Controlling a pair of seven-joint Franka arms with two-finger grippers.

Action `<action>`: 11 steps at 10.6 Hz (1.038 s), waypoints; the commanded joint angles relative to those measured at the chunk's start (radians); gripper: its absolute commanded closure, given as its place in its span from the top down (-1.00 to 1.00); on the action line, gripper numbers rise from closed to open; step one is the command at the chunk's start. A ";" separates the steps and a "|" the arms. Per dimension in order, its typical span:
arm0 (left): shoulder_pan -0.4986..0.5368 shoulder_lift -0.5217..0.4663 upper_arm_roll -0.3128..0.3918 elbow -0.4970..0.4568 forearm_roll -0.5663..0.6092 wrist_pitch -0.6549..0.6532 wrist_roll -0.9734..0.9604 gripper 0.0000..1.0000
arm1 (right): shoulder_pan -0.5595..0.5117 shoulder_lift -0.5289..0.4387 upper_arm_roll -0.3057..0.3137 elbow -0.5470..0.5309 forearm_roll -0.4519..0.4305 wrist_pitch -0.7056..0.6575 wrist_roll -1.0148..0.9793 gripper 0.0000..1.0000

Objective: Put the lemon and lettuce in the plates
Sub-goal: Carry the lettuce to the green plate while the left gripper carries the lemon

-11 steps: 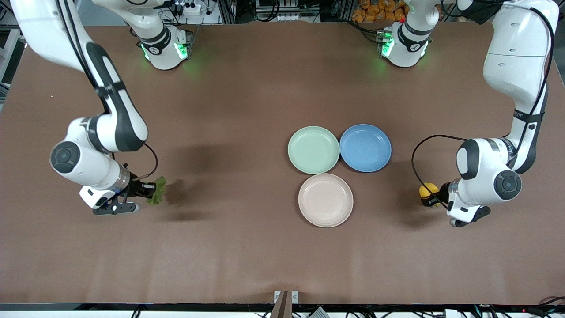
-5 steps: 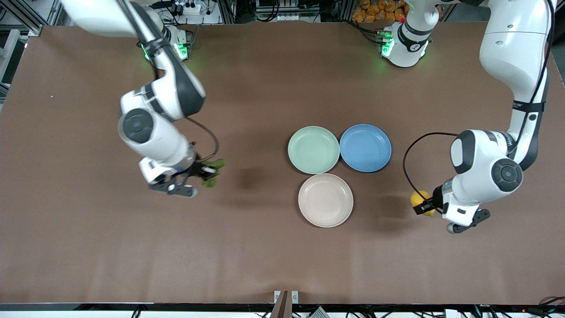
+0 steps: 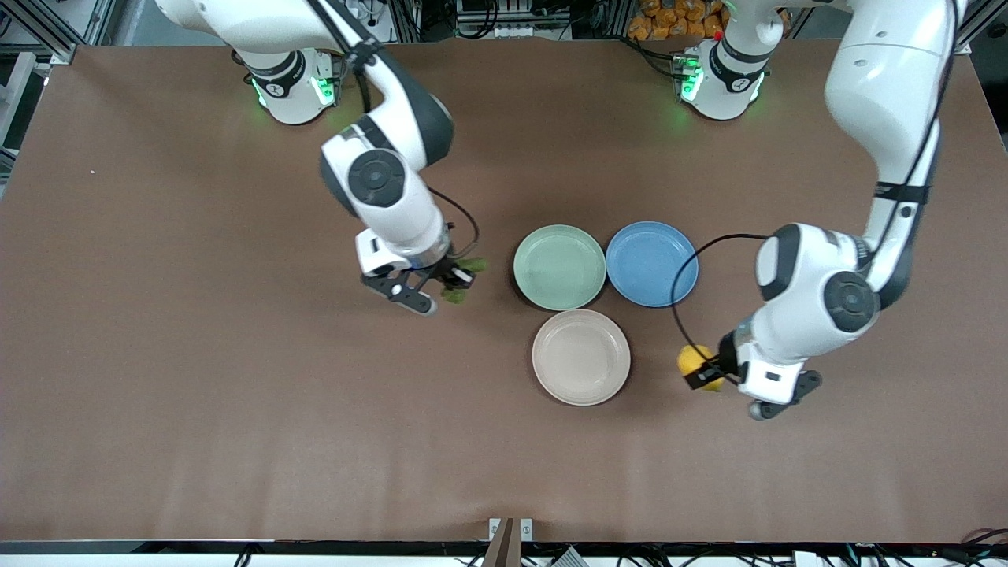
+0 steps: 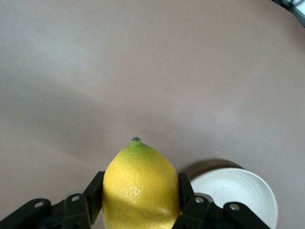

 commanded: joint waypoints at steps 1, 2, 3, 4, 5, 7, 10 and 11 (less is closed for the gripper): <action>-0.074 0.069 0.003 0.029 -0.021 0.067 -0.046 -1.00 | 0.056 0.071 -0.004 0.066 0.001 0.147 0.226 -1.00; -0.101 0.084 0.005 0.029 -0.021 0.099 -0.053 -1.00 | 0.084 0.088 -0.004 0.066 -0.002 0.217 0.321 -1.00; -0.127 0.097 0.003 0.029 -0.024 0.141 -0.058 -1.00 | 0.120 0.102 -0.004 0.066 -0.016 0.245 0.375 -1.00; -0.152 0.107 0.005 0.029 -0.031 0.173 -0.079 -1.00 | 0.156 0.109 -0.005 0.063 -0.017 0.247 0.389 -1.00; -0.170 0.118 0.005 0.029 -0.033 0.210 -0.093 -1.00 | 0.182 0.123 -0.005 0.057 -0.016 0.246 0.396 -1.00; -0.206 0.137 0.006 0.029 -0.031 0.260 -0.115 -0.91 | 0.233 0.177 -0.005 0.058 -0.020 0.252 0.429 -1.00; -0.235 0.152 0.015 0.029 -0.019 0.287 -0.104 0.99 | 0.287 0.183 -0.007 0.060 -0.031 0.252 0.448 -0.37; -0.235 0.152 0.017 0.028 -0.016 0.287 -0.103 1.00 | 0.287 0.183 -0.013 0.060 -0.039 0.252 0.452 0.99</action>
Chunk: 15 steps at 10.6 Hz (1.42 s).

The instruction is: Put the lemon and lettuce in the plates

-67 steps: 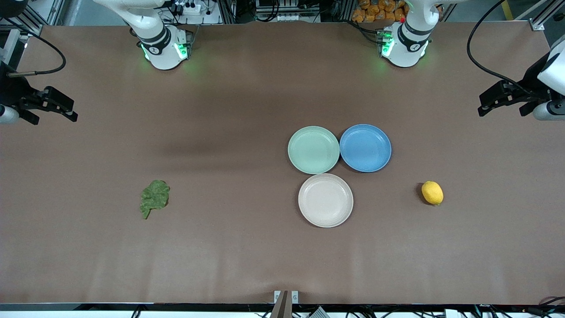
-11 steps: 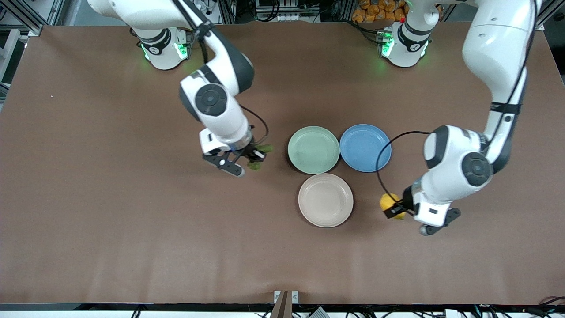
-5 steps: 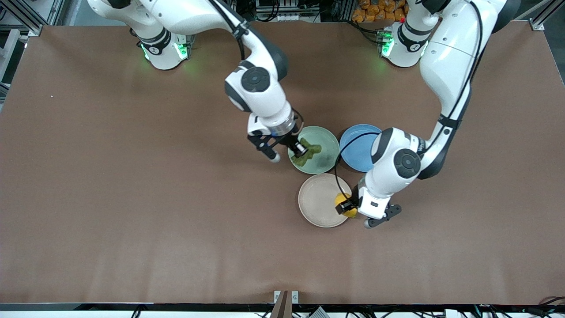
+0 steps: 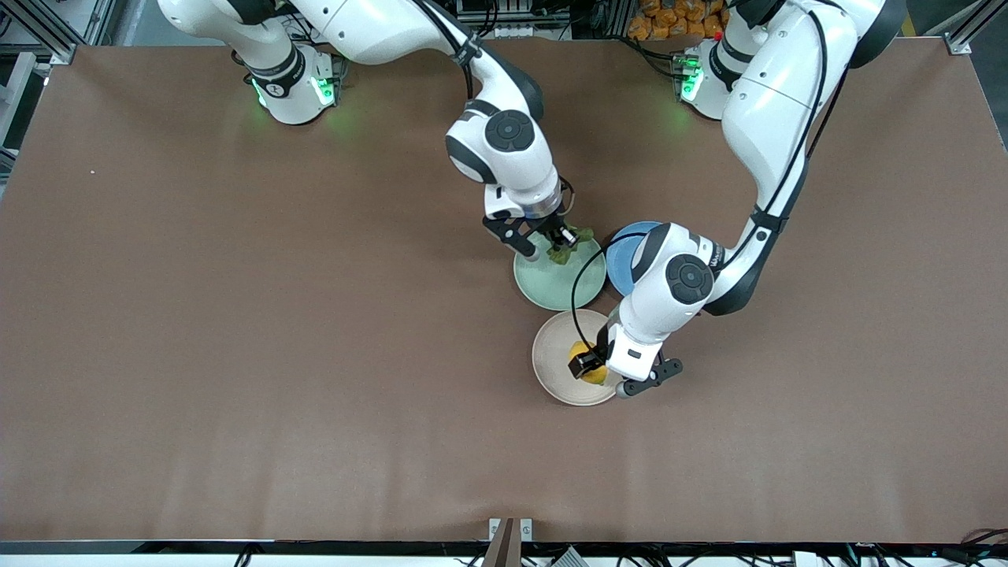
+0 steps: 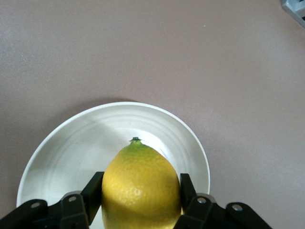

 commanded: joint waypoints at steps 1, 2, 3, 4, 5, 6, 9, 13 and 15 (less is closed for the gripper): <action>-0.018 0.012 0.015 0.024 -0.004 0.009 0.003 1.00 | -0.003 0.003 -0.020 0.024 -0.029 -0.014 0.024 1.00; -0.015 0.010 0.015 0.024 -0.004 0.009 0.002 1.00 | -0.003 -0.004 -0.048 0.024 -0.028 -0.024 0.021 1.00; -0.015 0.007 0.015 0.022 -0.002 0.009 0.002 1.00 | -0.009 -0.012 -0.065 0.027 -0.028 -0.026 0.012 1.00; -0.007 0.000 0.024 0.022 0.025 0.008 0.002 1.00 | -0.026 -0.027 -0.074 0.029 -0.028 -0.029 0.003 1.00; 0.002 -0.012 0.033 0.021 0.060 0.003 -0.005 1.00 | -0.070 -0.062 -0.074 0.029 -0.025 -0.061 -0.034 1.00; 0.005 -0.023 0.068 0.016 0.064 -0.006 -0.006 1.00 | -0.113 -0.101 -0.071 0.029 -0.017 -0.122 -0.121 1.00; 0.005 -0.087 0.174 0.016 0.065 -0.145 -0.002 1.00 | -0.235 -0.268 -0.074 0.029 -0.009 -0.295 -0.386 1.00; 0.057 -0.183 0.247 0.009 0.085 -0.321 0.009 1.00 | -0.462 -0.522 -0.077 0.023 0.008 -0.680 -0.809 1.00; 0.099 -0.253 0.247 -0.054 0.084 -0.432 0.000 1.00 | -0.582 -0.593 -0.079 0.031 0.008 -0.793 -1.012 1.00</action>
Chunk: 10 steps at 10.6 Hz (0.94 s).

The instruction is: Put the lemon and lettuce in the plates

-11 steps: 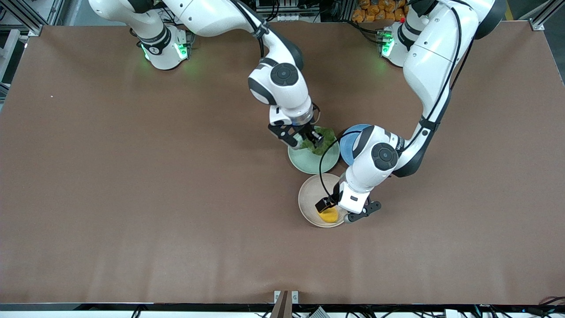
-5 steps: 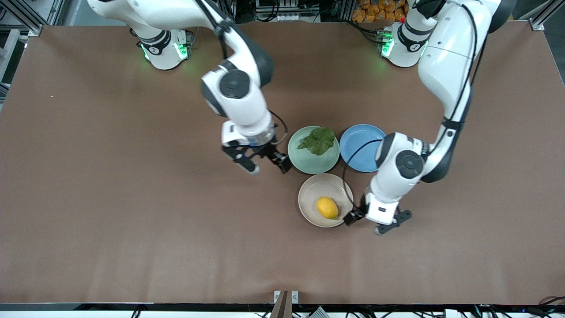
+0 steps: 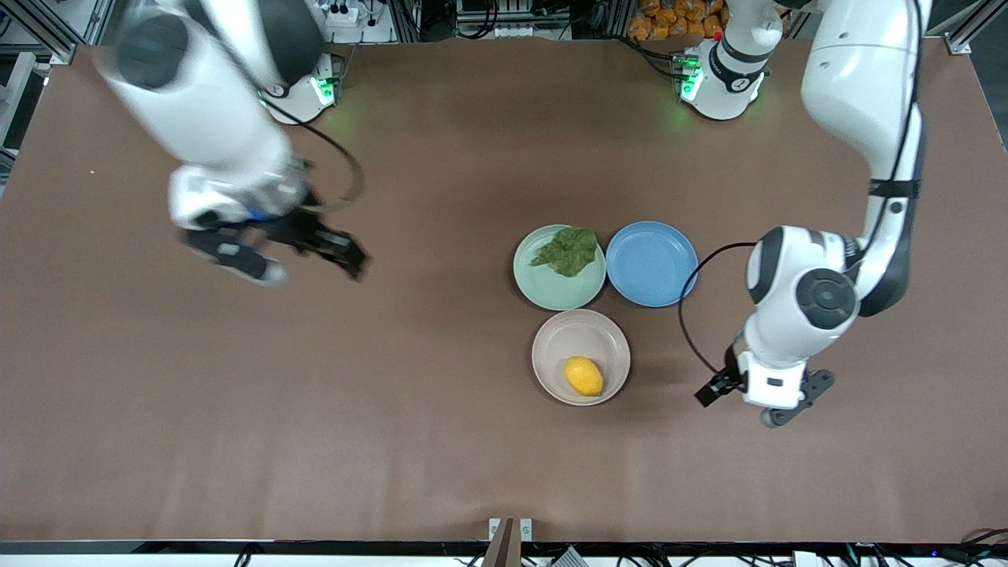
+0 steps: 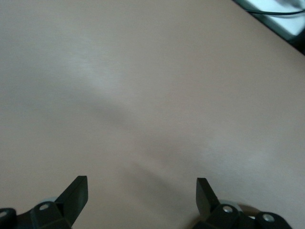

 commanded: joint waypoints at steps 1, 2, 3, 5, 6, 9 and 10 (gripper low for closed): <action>0.075 -0.141 -0.009 -0.152 0.020 -0.066 0.008 1.00 | -0.106 -0.075 0.003 -0.037 -0.002 -0.087 -0.226 1.00; 0.112 -0.221 -0.012 -0.236 0.013 -0.067 0.012 1.00 | -0.108 -0.076 -0.041 -0.026 -0.007 -0.117 -0.344 1.00; 0.132 -0.286 -0.020 -0.311 0.009 -0.067 0.020 1.00 | -0.108 -0.069 -0.084 -0.011 0.000 -0.118 -0.414 1.00; 0.141 -0.410 -0.026 -0.440 0.009 -0.067 0.032 1.00 | -0.141 -0.060 -0.094 -0.015 -0.009 -0.116 -0.477 1.00; 0.150 -0.482 -0.035 -0.511 0.007 -0.065 0.051 1.00 | -0.154 -0.062 -0.110 -0.021 -0.009 -0.122 -0.553 1.00; 0.238 -0.542 -0.129 -0.542 -0.057 -0.068 0.143 1.00 | -0.255 -0.072 -0.112 -0.023 -0.009 -0.147 -0.689 1.00; 0.229 -0.552 -0.129 -0.528 -0.063 -0.068 0.187 1.00 | -0.278 -0.072 -0.111 -0.029 -0.007 -0.126 -0.703 1.00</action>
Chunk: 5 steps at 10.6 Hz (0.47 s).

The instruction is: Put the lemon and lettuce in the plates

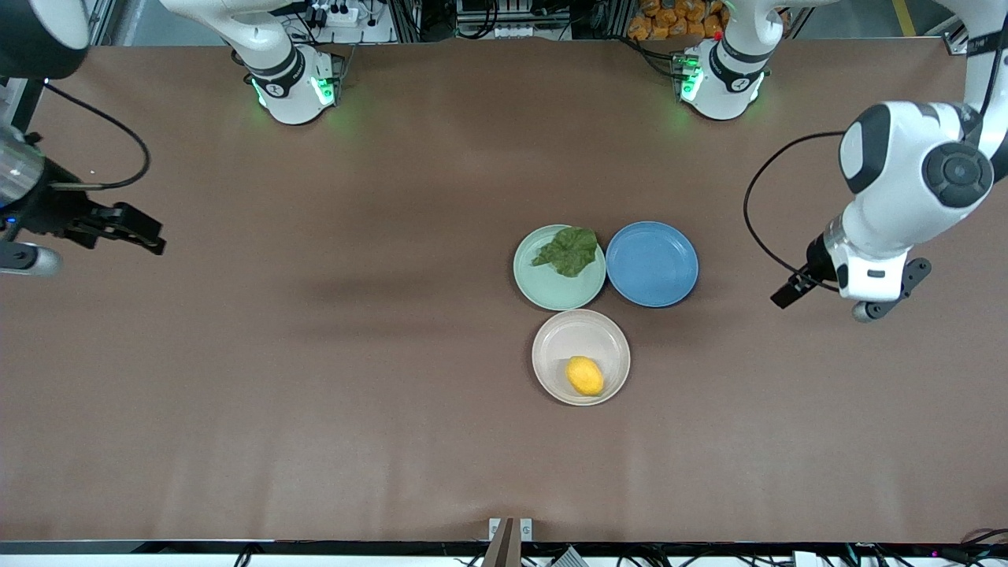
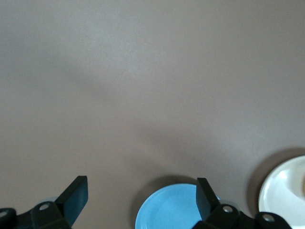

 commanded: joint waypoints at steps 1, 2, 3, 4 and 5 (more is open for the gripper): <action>0.016 -0.037 -0.020 0.022 -0.033 0.007 0.122 1.00 | -0.057 -0.017 0.013 -0.013 -0.003 0.028 -0.064 1.00; 0.006 -0.041 -0.017 0.065 -0.033 0.004 0.190 1.00 | -0.081 -0.021 0.016 -0.013 0.002 0.028 -0.090 1.00; 0.005 -0.043 -0.017 0.118 -0.033 0.000 0.257 1.00 | -0.110 -0.046 0.041 -0.021 0.002 0.028 -0.121 1.00; 0.003 -0.043 -0.018 0.168 -0.033 -0.015 0.314 1.00 | -0.168 -0.082 0.101 -0.047 0.001 0.037 -0.126 1.00; -0.020 -0.043 -0.017 0.226 -0.029 -0.094 0.359 1.00 | -0.186 -0.110 0.129 -0.067 0.001 0.039 -0.124 1.00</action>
